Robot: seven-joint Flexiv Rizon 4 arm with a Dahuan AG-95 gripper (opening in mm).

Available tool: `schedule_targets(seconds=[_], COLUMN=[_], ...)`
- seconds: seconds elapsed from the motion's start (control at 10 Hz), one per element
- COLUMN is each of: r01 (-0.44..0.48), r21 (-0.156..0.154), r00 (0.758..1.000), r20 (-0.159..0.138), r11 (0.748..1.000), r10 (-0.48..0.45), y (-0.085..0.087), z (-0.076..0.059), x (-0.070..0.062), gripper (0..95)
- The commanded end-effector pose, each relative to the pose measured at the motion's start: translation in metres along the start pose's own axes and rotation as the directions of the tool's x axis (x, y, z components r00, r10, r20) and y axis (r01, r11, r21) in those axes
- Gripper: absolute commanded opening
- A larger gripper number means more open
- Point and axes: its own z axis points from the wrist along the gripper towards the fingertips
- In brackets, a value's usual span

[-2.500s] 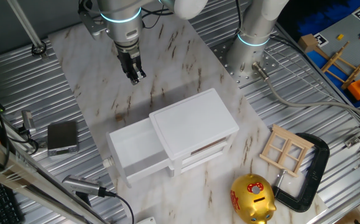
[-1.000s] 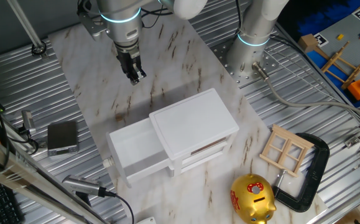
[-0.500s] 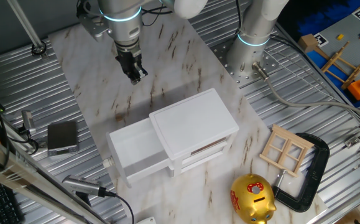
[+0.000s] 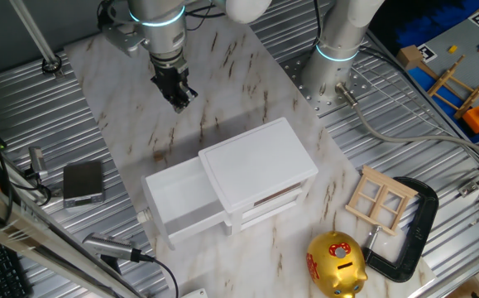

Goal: Put things in the drawer

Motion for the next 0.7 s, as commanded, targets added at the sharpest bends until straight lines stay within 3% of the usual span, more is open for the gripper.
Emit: schedule_targets(seconds=[0.1, 0.5, 0.7], r01=[0.032, 0.097, 0.127], r21=[-0.003, -0.004, -0.006], r00=[0.999, 0.995, 0.992], r20=[-0.007, -0.008, -0.006], r11=[0.999, 0.995, 0.992], r10=[-0.032, -0.097, -0.127], y=[0.0005, 0.0002, -0.0041], z=[-0.0004, 0.0001, 0.0090], x=[0.0006, 0.0002, -0.0027], gripper=[0.0, 0.0, 0.0])
